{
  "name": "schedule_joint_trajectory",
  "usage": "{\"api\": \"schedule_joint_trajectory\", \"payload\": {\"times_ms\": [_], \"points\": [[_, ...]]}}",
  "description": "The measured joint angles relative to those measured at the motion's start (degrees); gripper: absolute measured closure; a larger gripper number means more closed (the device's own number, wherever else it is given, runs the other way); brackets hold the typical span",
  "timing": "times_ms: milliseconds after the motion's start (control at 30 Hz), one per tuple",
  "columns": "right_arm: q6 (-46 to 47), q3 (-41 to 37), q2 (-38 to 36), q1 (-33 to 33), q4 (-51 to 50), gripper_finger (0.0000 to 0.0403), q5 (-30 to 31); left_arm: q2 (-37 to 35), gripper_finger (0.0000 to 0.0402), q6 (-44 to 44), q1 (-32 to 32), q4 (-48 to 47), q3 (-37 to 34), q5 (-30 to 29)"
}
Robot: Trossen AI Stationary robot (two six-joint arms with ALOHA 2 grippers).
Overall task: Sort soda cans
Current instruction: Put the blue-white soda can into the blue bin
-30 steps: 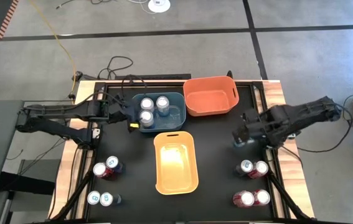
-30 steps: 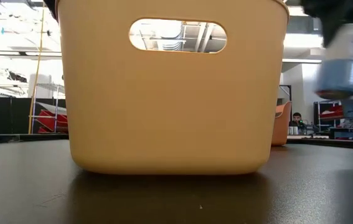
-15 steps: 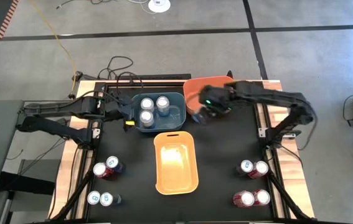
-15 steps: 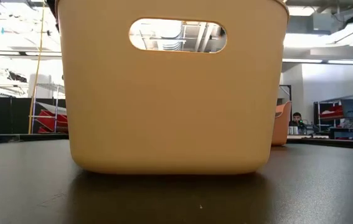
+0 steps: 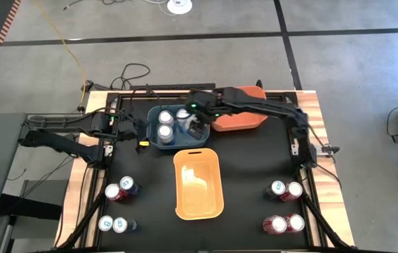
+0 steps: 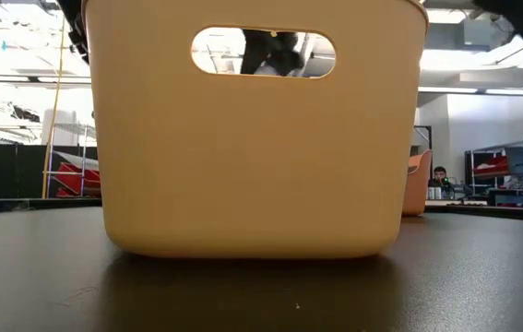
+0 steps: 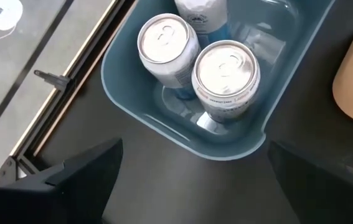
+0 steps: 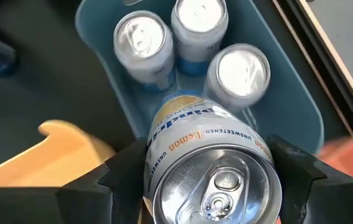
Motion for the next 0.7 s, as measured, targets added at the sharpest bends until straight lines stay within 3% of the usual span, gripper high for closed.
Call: {"api": "schedule_joint_trajectory", "payload": {"times_ms": [233,700], "points": [[-2.7,5.1,8.0,-0.2,0.4,0.0139,0.0,0.0,0.0003,-1.2,0.0,0.0,0.0,-0.3],[-5.3,6.0,17.1,-1.2,1.6,0.0125,-0.2,0.0,0.0003,-1.6,0.0,0.5,-0.6,-0.3]]}}
